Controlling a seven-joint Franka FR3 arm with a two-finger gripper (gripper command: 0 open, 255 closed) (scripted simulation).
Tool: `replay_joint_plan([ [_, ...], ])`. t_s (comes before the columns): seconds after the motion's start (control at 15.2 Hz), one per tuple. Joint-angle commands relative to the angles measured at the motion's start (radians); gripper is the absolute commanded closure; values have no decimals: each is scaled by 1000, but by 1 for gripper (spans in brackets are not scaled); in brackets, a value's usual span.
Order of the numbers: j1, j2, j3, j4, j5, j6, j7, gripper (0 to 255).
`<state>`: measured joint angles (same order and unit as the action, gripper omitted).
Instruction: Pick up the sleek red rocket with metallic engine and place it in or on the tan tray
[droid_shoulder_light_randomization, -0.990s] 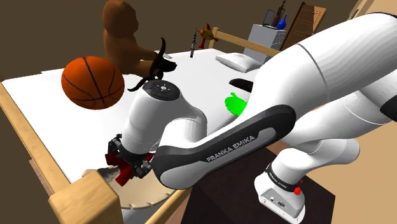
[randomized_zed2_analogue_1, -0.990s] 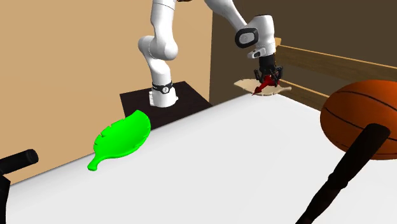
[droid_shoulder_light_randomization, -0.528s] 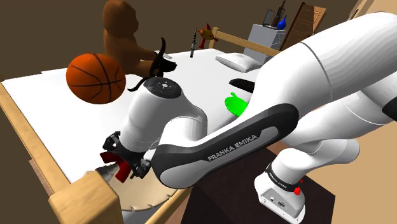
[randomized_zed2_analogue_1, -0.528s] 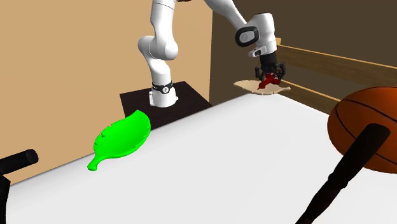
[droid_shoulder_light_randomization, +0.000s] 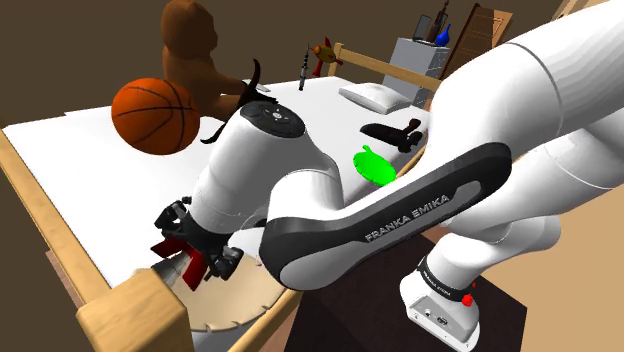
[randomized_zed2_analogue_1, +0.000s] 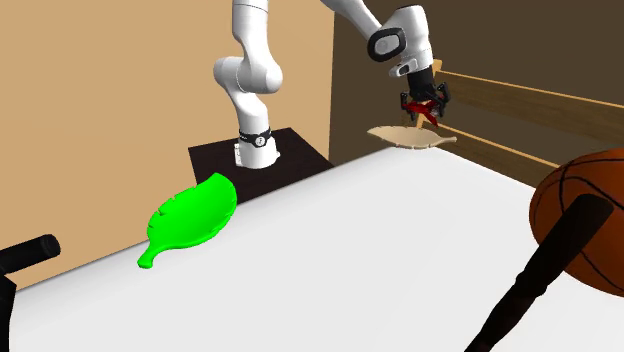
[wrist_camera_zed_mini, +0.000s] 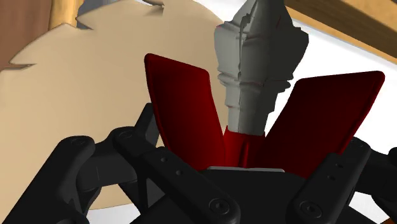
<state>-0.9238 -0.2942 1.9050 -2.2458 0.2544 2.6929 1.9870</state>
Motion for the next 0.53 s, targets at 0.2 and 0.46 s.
replay_joint_plan([
  [0.2, 126, 37, -100, -17, -64, -24, 44, 0],
  [0.46, 126, 37, -100, -17, -64, -24, 44, 0],
])
